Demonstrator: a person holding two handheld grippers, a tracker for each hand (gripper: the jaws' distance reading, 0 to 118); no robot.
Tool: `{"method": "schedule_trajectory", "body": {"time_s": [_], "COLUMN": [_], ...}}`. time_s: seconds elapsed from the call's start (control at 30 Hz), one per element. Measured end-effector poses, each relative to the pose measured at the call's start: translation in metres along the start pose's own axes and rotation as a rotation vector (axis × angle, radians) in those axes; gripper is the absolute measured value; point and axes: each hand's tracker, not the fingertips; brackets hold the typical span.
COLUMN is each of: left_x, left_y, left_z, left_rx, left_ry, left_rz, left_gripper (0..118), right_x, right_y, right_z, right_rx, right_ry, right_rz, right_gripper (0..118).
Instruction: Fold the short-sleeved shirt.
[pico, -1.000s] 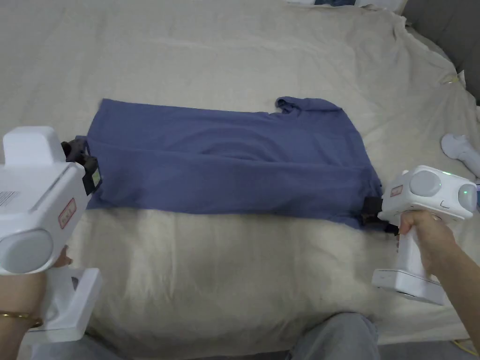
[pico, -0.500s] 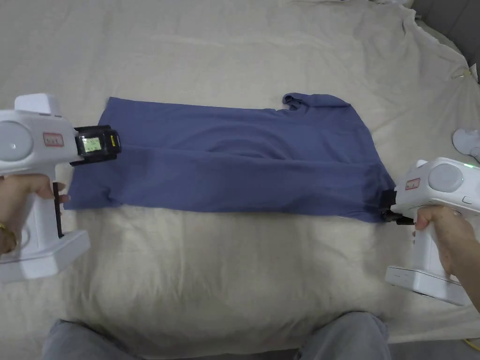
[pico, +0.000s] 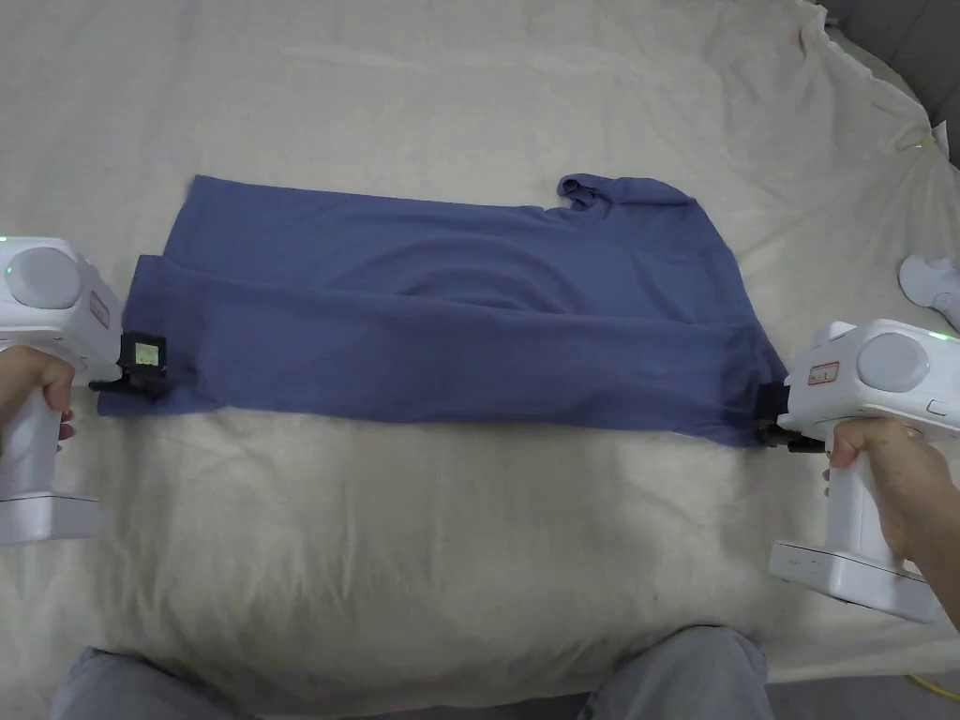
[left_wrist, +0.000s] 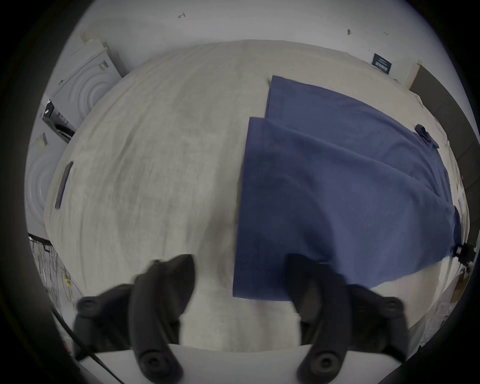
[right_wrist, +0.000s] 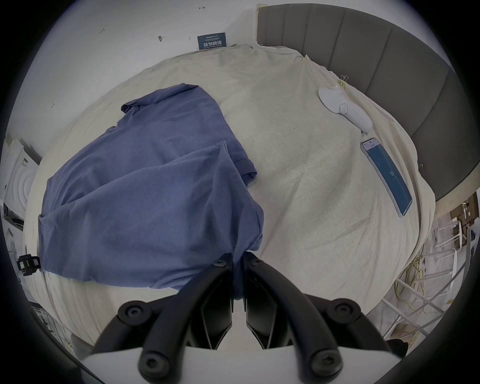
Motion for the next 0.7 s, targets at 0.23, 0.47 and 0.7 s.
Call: {"method": "schedule_trajectory", "body": {"time_s": [0.23,0.47,0.7], "left_x": [0.022,0.007,-0.021], "left_y": [-0.012,-0.008,-0.021], "left_z": [-0.003,0.031,0.084], "left_rx": [0.020,0.066,0.167], "left_ry": [0.022,-0.013,-0.049], "left_rz": [-0.119,-0.108,-0.080], "left_gripper": [0,0,0], "right_x": [-0.003,0.000,0.005], "right_y": [-0.002,0.002,0.001], "right_z": [-0.002,0.011,0.050], "right_rx": [-0.004,0.000,0.046], "right_ry": [-0.010,-0.005,0.062], "right_rz": [0.017,0.043,0.047], "right_gripper": [5,5,5]}}
